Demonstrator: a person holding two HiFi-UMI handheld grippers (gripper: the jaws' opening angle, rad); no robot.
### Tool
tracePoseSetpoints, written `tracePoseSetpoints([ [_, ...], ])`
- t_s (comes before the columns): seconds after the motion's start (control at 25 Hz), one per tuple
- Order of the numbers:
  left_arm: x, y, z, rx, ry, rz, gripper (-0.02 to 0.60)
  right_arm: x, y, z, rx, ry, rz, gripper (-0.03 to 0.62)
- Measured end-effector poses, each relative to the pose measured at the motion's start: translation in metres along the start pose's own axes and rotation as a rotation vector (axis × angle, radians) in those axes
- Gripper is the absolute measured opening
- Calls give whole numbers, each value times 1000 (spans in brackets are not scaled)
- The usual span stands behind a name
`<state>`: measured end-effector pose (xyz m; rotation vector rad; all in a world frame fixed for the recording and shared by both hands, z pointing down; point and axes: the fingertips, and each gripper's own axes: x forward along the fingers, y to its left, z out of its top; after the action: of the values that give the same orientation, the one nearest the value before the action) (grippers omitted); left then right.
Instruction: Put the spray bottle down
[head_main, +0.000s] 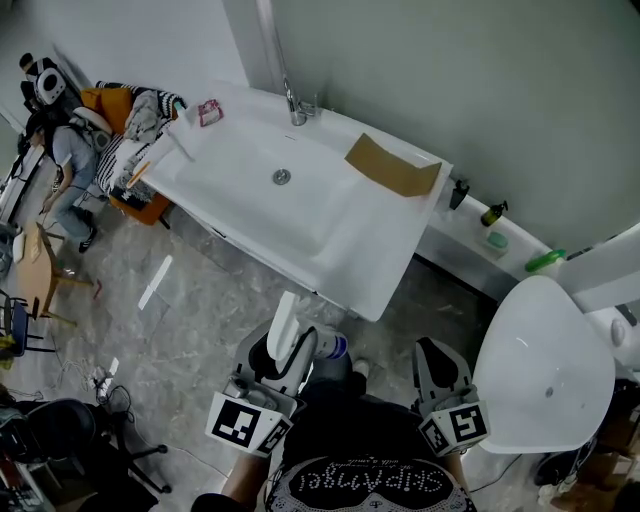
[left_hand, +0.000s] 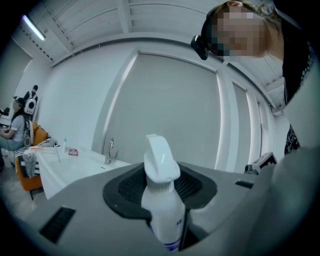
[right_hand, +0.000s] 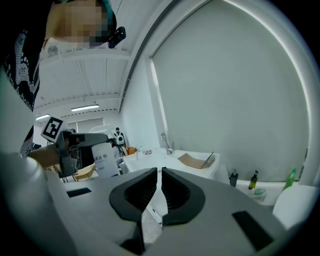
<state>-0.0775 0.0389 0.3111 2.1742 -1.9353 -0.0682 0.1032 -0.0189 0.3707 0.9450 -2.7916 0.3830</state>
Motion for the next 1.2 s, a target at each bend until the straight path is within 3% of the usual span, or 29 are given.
tracePoseSetpoints([
  [0.16, 32, 19, 5, 26, 8, -36, 155, 29, -10, 4, 11, 17, -23, 40],
  [0.72, 164, 92, 40, 7, 31, -211, 155, 143, -51, 51, 42, -19, -165, 40],
  [1.2, 208, 127, 50, -5, 88, -305, 153, 182, -64, 60, 82, -11, -291, 40],
])
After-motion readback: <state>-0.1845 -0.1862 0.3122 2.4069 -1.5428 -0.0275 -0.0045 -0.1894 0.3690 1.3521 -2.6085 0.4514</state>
